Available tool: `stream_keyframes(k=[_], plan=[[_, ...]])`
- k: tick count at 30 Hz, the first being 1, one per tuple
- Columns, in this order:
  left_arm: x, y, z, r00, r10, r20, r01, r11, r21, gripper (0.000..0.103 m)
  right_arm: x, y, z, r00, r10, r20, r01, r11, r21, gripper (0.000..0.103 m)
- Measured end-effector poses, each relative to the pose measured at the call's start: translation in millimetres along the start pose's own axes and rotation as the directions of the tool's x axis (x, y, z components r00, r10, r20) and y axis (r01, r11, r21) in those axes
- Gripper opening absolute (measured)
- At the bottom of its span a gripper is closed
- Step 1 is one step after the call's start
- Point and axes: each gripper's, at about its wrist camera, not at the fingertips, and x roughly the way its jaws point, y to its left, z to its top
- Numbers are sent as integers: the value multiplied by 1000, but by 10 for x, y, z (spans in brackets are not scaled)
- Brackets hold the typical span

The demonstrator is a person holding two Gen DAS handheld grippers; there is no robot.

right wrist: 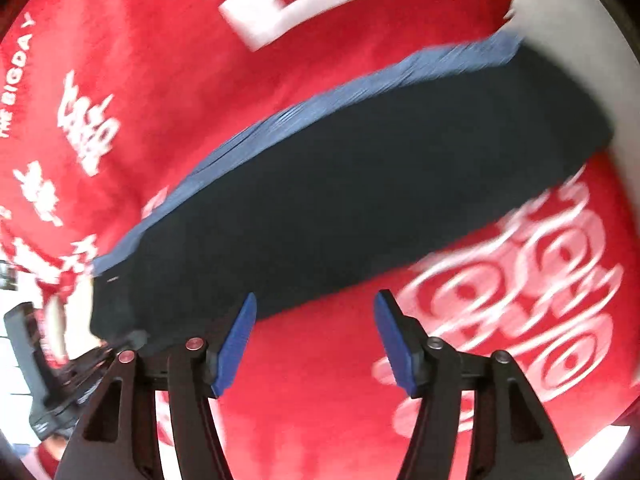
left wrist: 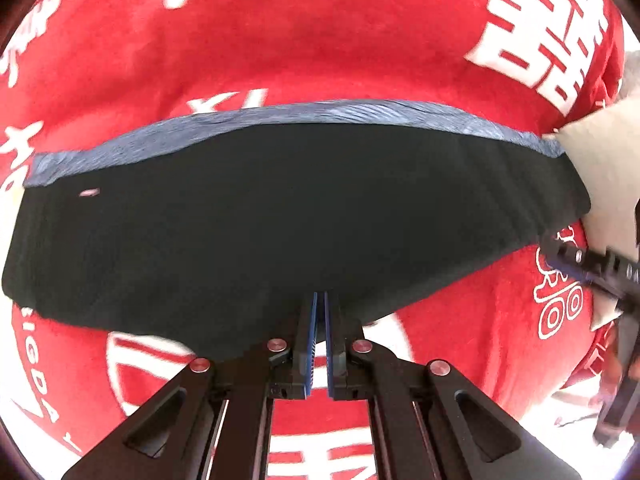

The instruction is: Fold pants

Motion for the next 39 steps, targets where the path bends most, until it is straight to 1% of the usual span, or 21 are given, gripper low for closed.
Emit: stream_keyframes(k=[1, 2, 3, 4, 5, 8, 9, 11, 14, 19, 22, 25, 28, 29, 30, 31, 32, 34, 35, 36, 39], plan=[[-49, 112, -32, 1000, 5, 4, -5, 1000, -12, 46, 115, 19, -55, 999, 25, -20, -25, 1000, 8, 66], [-91, 224, -60, 1000, 4, 5, -4, 999, -35, 76, 173, 128, -155, 998, 53, -46, -52, 998, 20, 66], [-147, 333, -88, 1000, 4, 22, -3, 998, -65, 103, 222, 230, -250, 995, 74, -67, -72, 997, 25, 66], [-218, 391, -118, 999, 3, 44, 0, 997, -80, 103, 323, 289, -272, 993, 88, -85, -86, 996, 23, 66], [-249, 468, -137, 999, -2, 43, 5, 996, -87, 103, 412, 373, -343, 991, 95, -96, -94, 995, 13, 66], [-235, 680, -186, 999, 37, 28, -33, 992, -121, 103, 644, 430, -441, 988, 110, -111, -112, 994, -13, 66], [-216, 735, -196, 999, 32, 21, -29, 992, -126, 103, 699, 454, -364, 986, 116, -118, -118, 993, -13, 66], [-193, 811, -230, 999, 33, 15, -31, 991, -130, 103, 812, 557, -362, 983, 136, -124, -138, 990, -6, 66], [-159, 949, -246, 997, 72, 17, -68, 988, -140, 103, 917, 692, -367, 978, 173, -120, -174, 985, -1, 66], [-110, 1179, -130, 999, 31, 42, -23, 983, -182, 103, 1032, 788, -341, 970, 227, -87, -226, 974, 20, 66], [-42, 1181, -46, 999, 13, 50, -4, 984, -179, 103, 1092, 760, -304, 967, 246, -69, -242, 969, 56, 65], [46, 1111, 5, 999, 0, 45, 7, 987, -158, 103, 1139, 720, -302, 964, 259, -60, -253, 964, 86, 61], [116, 1018, 42, 999, -1, 44, 6, 991, -131, 103, 1134, 660, -298, 961, 272, -46, -264, 956, 126, 52], [140, 990, 55, 999, 4, 43, 1, 993, -122, 103, 1134, 631, -294, 960, 275, -43, -266, 953, 148, 45], [169, 957, 72, 999, 5, 40, -1, 994, -110, 103, 1136, 595, -285, 962, 269, -43, -258, 951, 173, 33], [180, 944, 71, 999, 5, 40, -1, 994, -105, 97, 1149, 563, -275, 965, 257, -46, -244, 950, 194, 25], [204, 925, 77, 999, 6, 38, -3, 995, -97, 91, 1165, 532, -263, 967, 250, -50, -234, 948, 216, 11], [276, 872, 80, 1000, 27, 14, -26, 997, -67, 70, 1170, 502, -244, 964, 262, -48, -242, 937, 251, 7], [301, 842, 68, 999, 39, 5, -38, 998, -48, 63, 1139, 530, -242, 966, 254, -42, -238, 942, 237, 7], [317, 807, 44, 999, 45, -8, -45, 999, -22, 53, 1082, 577, -250, 969, 244, -29, -232, 950, 209, 6], [319, 743, -109, 998, 53, -23, -53, 998, 40, 53, 939, 652, -328, 974, 225, -7, -221, 962, 163, 6]])
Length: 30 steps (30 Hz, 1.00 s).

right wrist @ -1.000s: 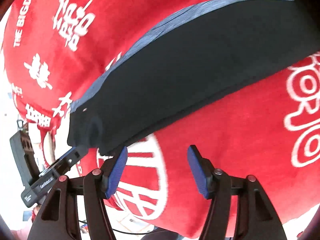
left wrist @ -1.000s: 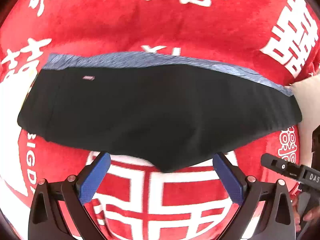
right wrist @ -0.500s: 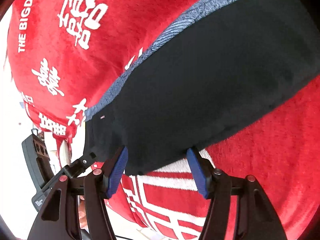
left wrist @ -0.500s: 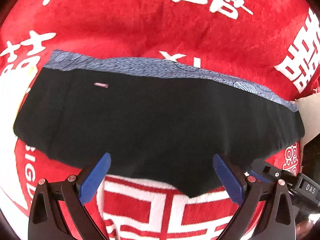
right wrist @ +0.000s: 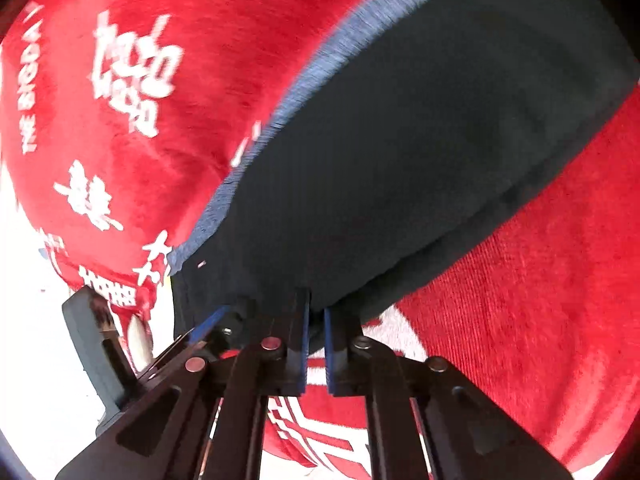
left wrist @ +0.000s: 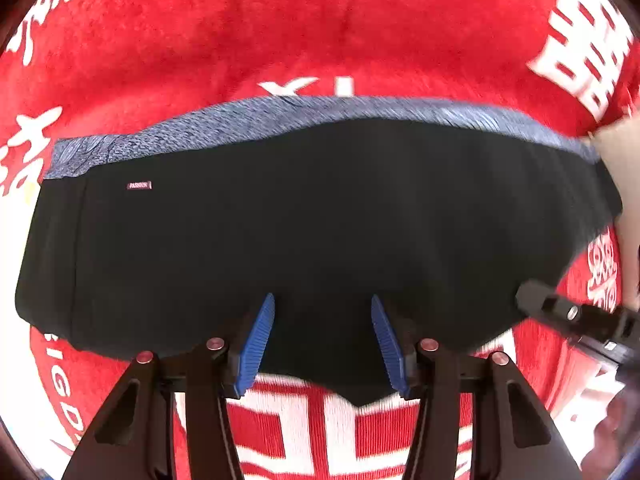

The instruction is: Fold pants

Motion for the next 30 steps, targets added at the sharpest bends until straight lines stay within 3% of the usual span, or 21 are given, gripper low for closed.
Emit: stream_keyframes(k=[5, 8, 11, 12, 17, 20, 22, 24, 25, 26, 27, 30], plan=[[81, -84, -211, 999, 42, 20, -43, 999, 25, 53, 168, -184, -59, 997, -67, -34, 67, 998, 11, 6], [92, -53, -190, 999, 31, 17, -31, 1000, -5, 53, 147, -232, -60, 998, -50, -32, 51, 999, 17, 8], [85, -19, -167, 1000, 15, 10, -15, 1000, -16, 53, 41, -223, -69, 993, -109, -44, 108, 994, -19, 33], [70, -2, -151, 1000, 13, 2, -13, 1000, -26, 53, -21, -210, -71, 991, -125, -38, 123, 992, -41, 34], [-98, 109, -30, 999, 38, 33, -35, 996, -79, 53, -406, -63, 40, 970, -236, 59, 243, 950, -197, 34], [-120, 185, 128, 996, 66, 58, -60, 994, -88, 53, -434, 5, 237, 951, -290, 104, 307, 916, -257, 22], [-70, 219, 271, 993, 97, 64, -91, 992, -88, 53, -364, 42, 378, 943, -312, 118, 333, 900, -282, 22], [38, 240, 391, 989, 129, 71, -125, 990, -69, 53, -200, 46, 505, 917, -380, 123, 399, 855, -331, 22], [126, 252, 430, 986, 157, 64, -153, 987, -57, 53, -89, -2, 567, 883, -452, 127, 467, 813, -347, 21], [271, 289, 455, 979, 203, 33, -201, 978, -46, 53, -50, -60, 621, 875, -467, 131, 482, 809, -337, 12], [347, 348, 475, 976, 218, 8, -217, 975, -49, 56, -92, -98, 671, 882, -448, 144, 471, 831, -297, 11], [266, 574, 543, 980, 195, 24, -191, 974, -118, 59, -309, -164, 790, 872, -457, 179, 480, 868, -125, 12]])
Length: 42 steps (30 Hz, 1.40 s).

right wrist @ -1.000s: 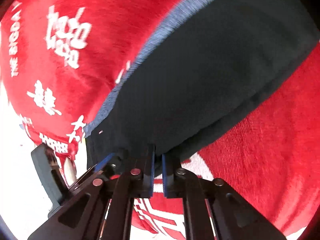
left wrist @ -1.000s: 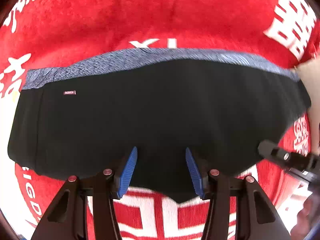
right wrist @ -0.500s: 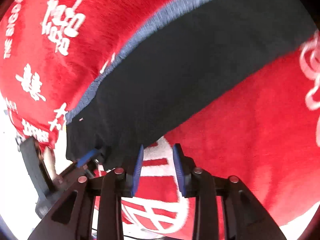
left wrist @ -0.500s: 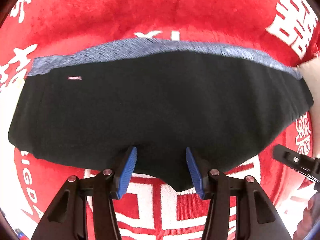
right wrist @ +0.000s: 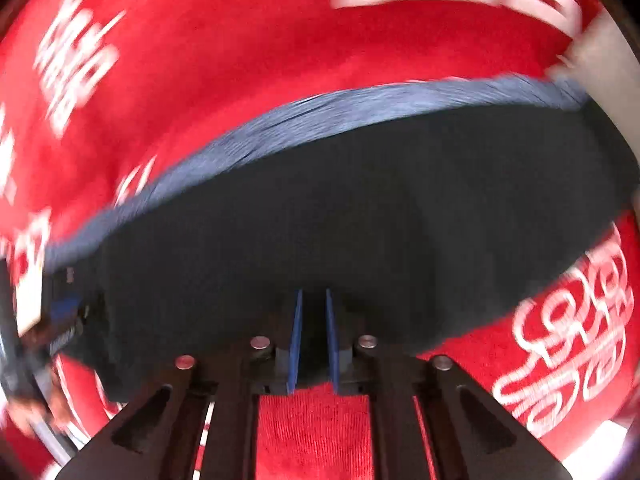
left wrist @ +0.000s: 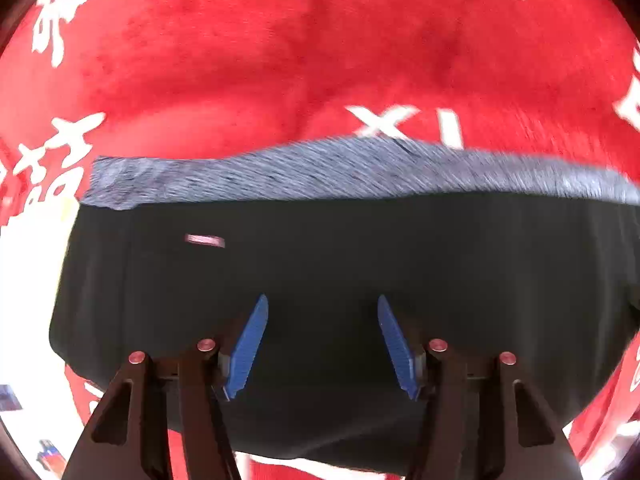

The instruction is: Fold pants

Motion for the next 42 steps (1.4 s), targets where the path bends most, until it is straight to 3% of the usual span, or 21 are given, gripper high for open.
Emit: stream_keyframes(k=[2, 8, 11, 14, 21, 25, 29, 35, 37, 42], plan=[[-45, 150, 82, 999, 25, 39, -25, 1000, -12, 59, -54, 43, 61, 998, 56, 23, -56, 998, 5, 14], [104, 690, 451, 990, 126, 58, -120, 987, -108, 59, 238, 748, 220, 991, 129, -42, -135, 973, -188, 15], [271, 918, 547, 983, 181, 40, -174, 974, -147, 59, 502, 1002, 241, 994, 78, -73, -94, 963, -251, 15], [401, 954, 608, 974, 217, 65, -209, 972, -110, 67, 567, 1074, 268, 998, 42, -38, -52, 956, -288, 15], [539, 1020, 808, 964, 265, 37, -256, 955, -148, 70, 546, 1077, 262, 998, 46, -34, -55, 947, -317, 15], [323, 1007, 738, 978, 202, 48, -194, 972, -134, 70, 527, 1087, 283, 995, 80, -56, -93, 952, -292, 20], [30, 1020, 530, 986, 149, 80, -138, 982, -128, 70, 311, 993, 162, 997, 63, -36, -71, 949, -306, 52], [-165, 1511, 511, 995, -10, 98, 28, 981, -189, 70, 258, 832, -158, 997, 44, -67, -66, 925, -375, 57], [-141, 1662, 602, 994, -72, 84, 86, 982, -167, 70, 226, 803, -229, 997, 63, -35, -72, 914, -399, 57], [43, 1796, 815, 995, -97, 21, 99, 993, -62, 70, 193, 756, -240, 997, 65, -34, -73, 911, -407, 60]])
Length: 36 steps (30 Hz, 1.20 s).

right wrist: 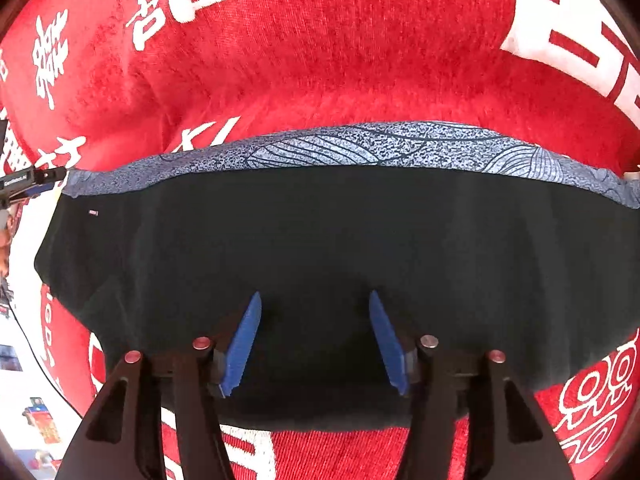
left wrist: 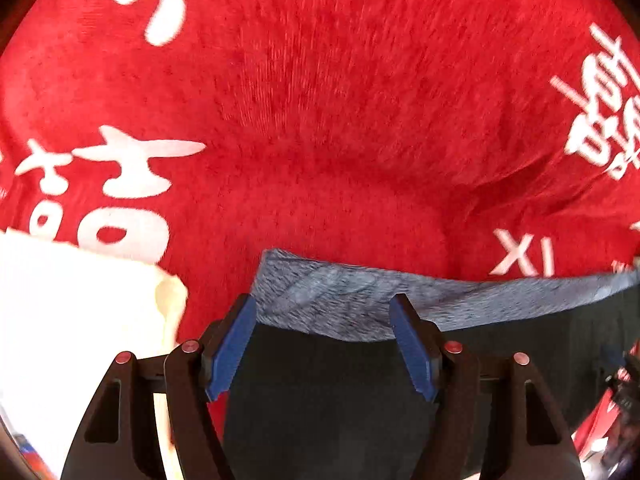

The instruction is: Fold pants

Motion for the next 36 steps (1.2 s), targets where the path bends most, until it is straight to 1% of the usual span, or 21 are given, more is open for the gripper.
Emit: stream_keyframes(k=[2, 5, 9, 11, 13, 14, 15, 16, 17, 18, 19, 21, 23, 24, 26, 27, 29, 30, 31, 33, 36], plan=[[107, 20, 58, 999, -12, -29, 13, 1000, 27, 70, -20, -4, -7, 1000, -4, -1, 4, 1000, -3, 60], [243, 30, 114, 998, -7, -63, 9, 999, 47, 70, -25, -10, -2, 1000, -11, -3, 11, 1000, 6, 60], [310, 98, 180, 998, 1, -70, 3, 999, 52, 70, 77, 70, 27, 1000, -31, -4, 31, 1000, 2, 60], [305, 131, 189, 997, -22, -68, 25, 998, 52, 69, 87, 85, 23, 999, -41, -5, 41, 999, -5, 61], [320, 139, 194, 993, -55, -101, 62, 995, 75, 36, 100, 88, 25, 999, -40, -7, 40, 999, -1, 62], [363, 111, 185, 991, -40, -132, 53, 994, 100, 35, 104, 86, 27, 999, -41, -9, 41, 999, 2, 62], [370, 83, 180, 991, -30, -131, 47, 991, 124, 33, 108, 78, 30, 999, -41, -11, 41, 999, 3, 62], [372, 57, 190, 991, -32, -134, 50, 989, 138, 25, 108, 72, 30, 999, -43, -13, 43, 999, 4, 62], [365, 47, 201, 991, -28, -132, 46, 990, 132, 22, 109, 72, 34, 999, -44, -15, 45, 999, 5, 62], [347, 60, 227, 992, -22, -121, 35, 993, 110, 14, 112, 70, 37, 999, -46, -18, 46, 999, 6, 62], [324, 82, 255, 994, -19, -108, 28, 996, 83, 12, 114, 69, 41, 999, -46, -20, 46, 999, 6, 62], [262, 132, 273, 998, -4, -68, 7, 999, 38, 9, 116, 66, 45, 999, -49, -23, 49, 999, 6, 62], [255, 187, 268, 998, 41, -40, -40, 999, 22, 9, 110, 62, 44, 998, -51, -25, 51, 999, 7, 62], [287, 247, 267, 996, 77, -39, -77, 997, 1, 4, 110, 60, 42, 998, -52, -25, 52, 999, 6, 62], [338, 344, 272, 996, 72, -48, -74, 996, -48, 3, 109, 61, 32, 998, -54, -23, 54, 999, 3, 62], [375, 383, 272, 993, 105, -57, -109, 992, -63, 1, 107, 58, 25, 998, -55, -21, 55, 998, 1, 62], [427, 442, 247, 987, 141, -78, -147, 986, -76, 1, 111, 60, 19, 998, -56, -19, 56, 998, -5, 62], [420, 476, 226, 981, 175, -83, -182, 979, -90, 1, 122, 69, 23, 998, -57, -19, 57, 998, -7, 62], [376, 499, 202, 980, 188, -70, -195, 975, -109, 1, 126, 71, 26, 998, -58, -19, 58, 998, -10, 62], [246, 518, 173, 984, 173, -52, -179, 974, -139, 1, 130, 69, 28, 998, -57, -20, 56, 998, -10, 62], [45, 405, 127, 991, 131, -34, -134, 983, -126, 1, 127, 69, 20, 998, -55, -15, 55, 998, -7, 62]])
